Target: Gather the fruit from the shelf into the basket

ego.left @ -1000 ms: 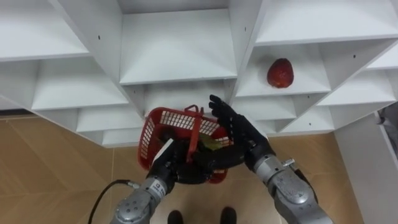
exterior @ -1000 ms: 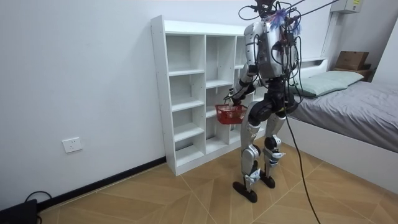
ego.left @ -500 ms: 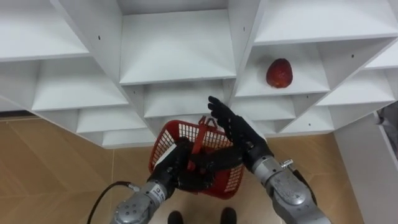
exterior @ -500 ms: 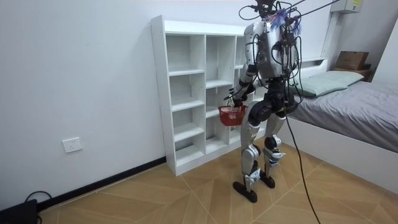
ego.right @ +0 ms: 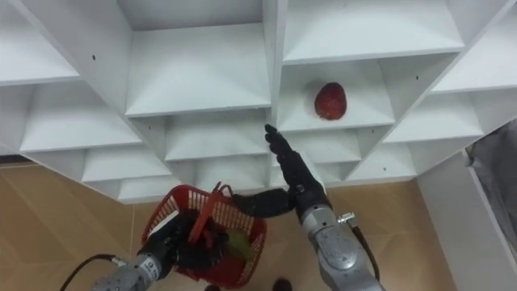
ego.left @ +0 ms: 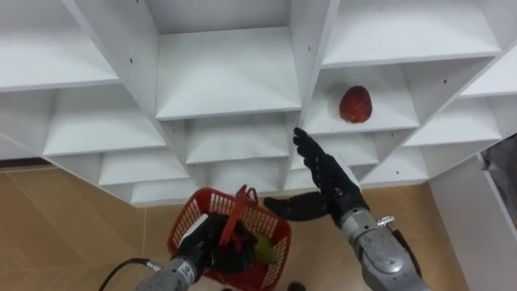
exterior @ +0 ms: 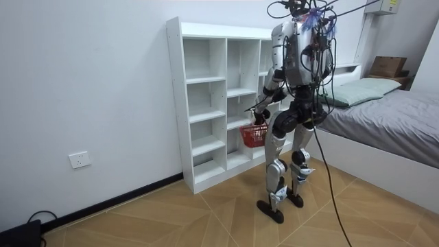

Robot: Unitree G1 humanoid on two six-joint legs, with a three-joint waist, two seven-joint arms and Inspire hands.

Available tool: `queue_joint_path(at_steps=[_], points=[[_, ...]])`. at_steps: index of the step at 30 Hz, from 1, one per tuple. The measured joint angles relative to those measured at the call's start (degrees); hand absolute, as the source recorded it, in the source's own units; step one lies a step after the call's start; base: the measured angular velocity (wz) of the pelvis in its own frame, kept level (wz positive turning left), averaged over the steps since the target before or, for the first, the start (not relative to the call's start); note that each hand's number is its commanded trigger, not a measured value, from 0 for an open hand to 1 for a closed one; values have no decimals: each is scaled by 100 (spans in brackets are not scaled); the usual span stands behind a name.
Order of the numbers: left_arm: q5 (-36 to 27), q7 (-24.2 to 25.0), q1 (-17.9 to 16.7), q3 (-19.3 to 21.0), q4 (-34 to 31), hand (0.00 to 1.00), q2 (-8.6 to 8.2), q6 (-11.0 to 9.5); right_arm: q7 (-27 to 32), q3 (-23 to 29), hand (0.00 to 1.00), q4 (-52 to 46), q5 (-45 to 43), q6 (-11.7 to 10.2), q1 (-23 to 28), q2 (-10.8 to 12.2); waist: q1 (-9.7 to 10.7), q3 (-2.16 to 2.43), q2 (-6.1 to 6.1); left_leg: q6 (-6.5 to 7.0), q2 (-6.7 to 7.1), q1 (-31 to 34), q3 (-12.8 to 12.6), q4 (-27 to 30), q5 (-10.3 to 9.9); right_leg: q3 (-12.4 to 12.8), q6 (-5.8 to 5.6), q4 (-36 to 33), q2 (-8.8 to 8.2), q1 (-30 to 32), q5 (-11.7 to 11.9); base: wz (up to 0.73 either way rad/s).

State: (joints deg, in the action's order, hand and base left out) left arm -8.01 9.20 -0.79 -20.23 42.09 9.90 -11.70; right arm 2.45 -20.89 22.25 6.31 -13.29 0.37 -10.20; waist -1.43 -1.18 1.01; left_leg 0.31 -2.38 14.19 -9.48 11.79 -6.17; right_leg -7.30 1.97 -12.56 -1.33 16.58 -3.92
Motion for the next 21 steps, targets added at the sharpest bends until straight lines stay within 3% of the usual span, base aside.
queue_joint_path(at_steps=[6, 10, 21], points=[[104, -132, -43, 251, -70, 100, -21, 0, 245, 101, 0, -176, -152, -118, 211, -87, 20, 12, 6, -16, -11, -99, 0, -29, -10, 93, 3, 34, 37, -85, 2, -2], [105, -152, -84, 311, -70, 100, -25, -1, 471, 288, 0, -199, -296, -166, 305, -91, 33, 74, 7, -31, -21, -222, -23, -67, -20, 123, 3, 92, 60, -207, 3, -2], [92, -382, -152, 477, -92, 100, -5, -3, 1022, 460, 0, -234, -398, -321, 403, -95, 154, 73, 5, -41, -13, -749, -88, -235, -41, 243, -29, 196, 90, -676, -31, -3]])
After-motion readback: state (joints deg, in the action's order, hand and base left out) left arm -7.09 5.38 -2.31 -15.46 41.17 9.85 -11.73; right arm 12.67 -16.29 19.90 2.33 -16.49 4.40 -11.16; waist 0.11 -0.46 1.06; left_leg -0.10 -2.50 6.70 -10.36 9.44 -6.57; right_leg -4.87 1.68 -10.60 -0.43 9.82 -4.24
